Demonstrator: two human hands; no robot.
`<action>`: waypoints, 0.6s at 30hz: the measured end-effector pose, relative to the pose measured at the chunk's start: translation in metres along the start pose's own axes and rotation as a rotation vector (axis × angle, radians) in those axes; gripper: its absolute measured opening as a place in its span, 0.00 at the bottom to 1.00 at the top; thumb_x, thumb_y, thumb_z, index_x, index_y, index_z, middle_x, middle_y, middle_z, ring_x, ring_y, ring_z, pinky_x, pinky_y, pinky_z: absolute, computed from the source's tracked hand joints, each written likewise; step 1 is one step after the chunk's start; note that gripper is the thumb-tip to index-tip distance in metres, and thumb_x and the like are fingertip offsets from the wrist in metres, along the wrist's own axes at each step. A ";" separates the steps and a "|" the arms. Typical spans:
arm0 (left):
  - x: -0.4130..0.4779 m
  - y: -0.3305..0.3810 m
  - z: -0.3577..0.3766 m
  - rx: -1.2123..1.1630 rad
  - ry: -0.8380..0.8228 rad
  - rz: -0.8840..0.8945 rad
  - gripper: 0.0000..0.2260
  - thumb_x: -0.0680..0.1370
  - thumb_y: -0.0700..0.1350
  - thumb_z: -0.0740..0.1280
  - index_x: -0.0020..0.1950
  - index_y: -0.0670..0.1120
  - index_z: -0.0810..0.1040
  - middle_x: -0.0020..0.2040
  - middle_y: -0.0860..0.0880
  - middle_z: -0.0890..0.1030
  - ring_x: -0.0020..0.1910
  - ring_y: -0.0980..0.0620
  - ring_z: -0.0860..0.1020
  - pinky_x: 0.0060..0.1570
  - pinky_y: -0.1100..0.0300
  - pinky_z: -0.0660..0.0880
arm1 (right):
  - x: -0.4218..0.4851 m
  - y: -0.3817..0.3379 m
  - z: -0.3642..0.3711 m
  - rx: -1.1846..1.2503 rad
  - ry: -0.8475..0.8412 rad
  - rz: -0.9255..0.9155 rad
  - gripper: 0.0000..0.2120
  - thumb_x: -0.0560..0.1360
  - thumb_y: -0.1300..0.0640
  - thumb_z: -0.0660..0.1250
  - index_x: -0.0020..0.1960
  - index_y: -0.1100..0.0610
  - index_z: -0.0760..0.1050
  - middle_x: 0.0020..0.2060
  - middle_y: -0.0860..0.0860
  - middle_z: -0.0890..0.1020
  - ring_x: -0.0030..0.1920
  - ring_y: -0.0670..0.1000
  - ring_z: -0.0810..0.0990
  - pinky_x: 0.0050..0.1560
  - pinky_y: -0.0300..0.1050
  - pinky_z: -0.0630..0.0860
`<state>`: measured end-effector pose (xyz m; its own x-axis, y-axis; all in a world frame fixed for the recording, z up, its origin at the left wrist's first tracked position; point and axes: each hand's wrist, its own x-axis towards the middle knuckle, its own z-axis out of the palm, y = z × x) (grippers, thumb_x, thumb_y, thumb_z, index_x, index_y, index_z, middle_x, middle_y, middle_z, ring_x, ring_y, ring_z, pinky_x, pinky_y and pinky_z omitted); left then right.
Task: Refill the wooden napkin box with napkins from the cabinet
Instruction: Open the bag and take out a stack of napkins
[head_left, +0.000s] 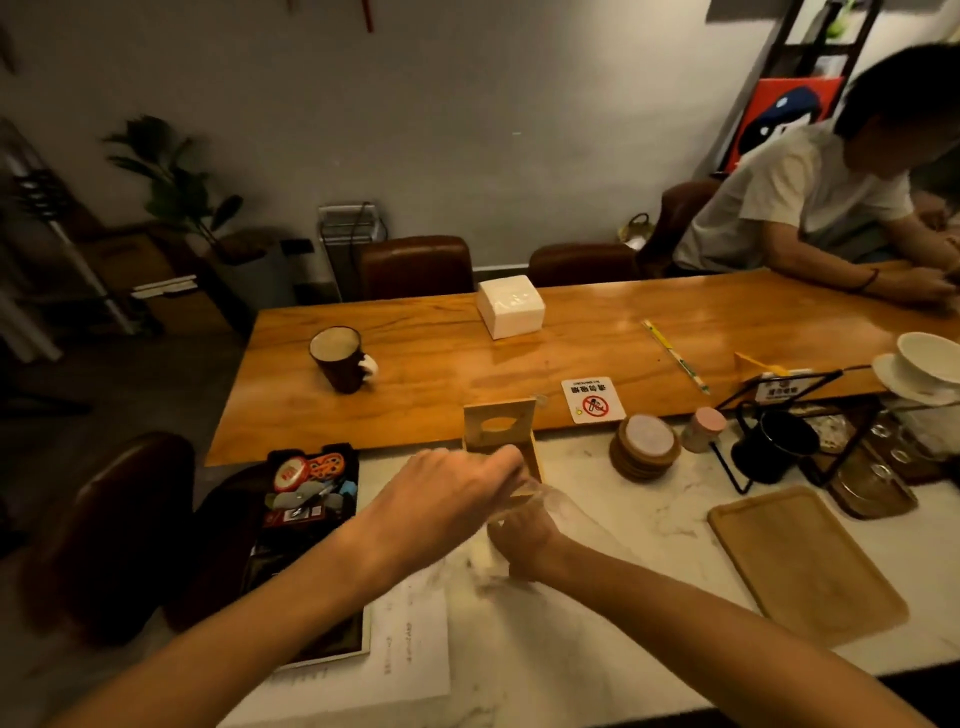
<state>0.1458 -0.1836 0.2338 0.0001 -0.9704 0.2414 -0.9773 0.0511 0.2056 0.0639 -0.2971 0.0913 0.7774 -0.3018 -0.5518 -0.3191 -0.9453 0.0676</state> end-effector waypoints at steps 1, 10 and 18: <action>0.000 -0.006 -0.001 0.022 -0.001 -0.027 0.08 0.82 0.53 0.58 0.53 0.50 0.72 0.36 0.54 0.79 0.31 0.55 0.76 0.29 0.61 0.69 | -0.009 -0.002 -0.013 0.009 -0.039 -0.002 0.19 0.75 0.51 0.69 0.62 0.58 0.75 0.57 0.56 0.79 0.54 0.56 0.76 0.58 0.51 0.73; 0.009 -0.034 -0.023 -0.101 -0.105 -0.151 0.13 0.80 0.57 0.58 0.53 0.52 0.77 0.34 0.60 0.74 0.33 0.61 0.75 0.34 0.65 0.71 | -0.109 0.014 -0.137 0.103 -0.077 -0.237 0.19 0.77 0.47 0.64 0.62 0.58 0.74 0.56 0.55 0.79 0.53 0.57 0.78 0.49 0.49 0.74; 0.022 -0.037 -0.058 -0.211 -0.060 -0.183 0.10 0.78 0.54 0.61 0.53 0.52 0.79 0.42 0.59 0.80 0.40 0.61 0.79 0.38 0.67 0.74 | -0.158 0.055 -0.185 0.248 0.283 -0.207 0.12 0.74 0.44 0.64 0.56 0.46 0.74 0.41 0.44 0.75 0.40 0.47 0.74 0.33 0.38 0.65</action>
<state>0.1947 -0.1932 0.2864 0.1537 -0.9799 0.1268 -0.8966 -0.0844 0.4348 0.0243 -0.3242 0.3362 0.9459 -0.1635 -0.2804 -0.2344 -0.9417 -0.2415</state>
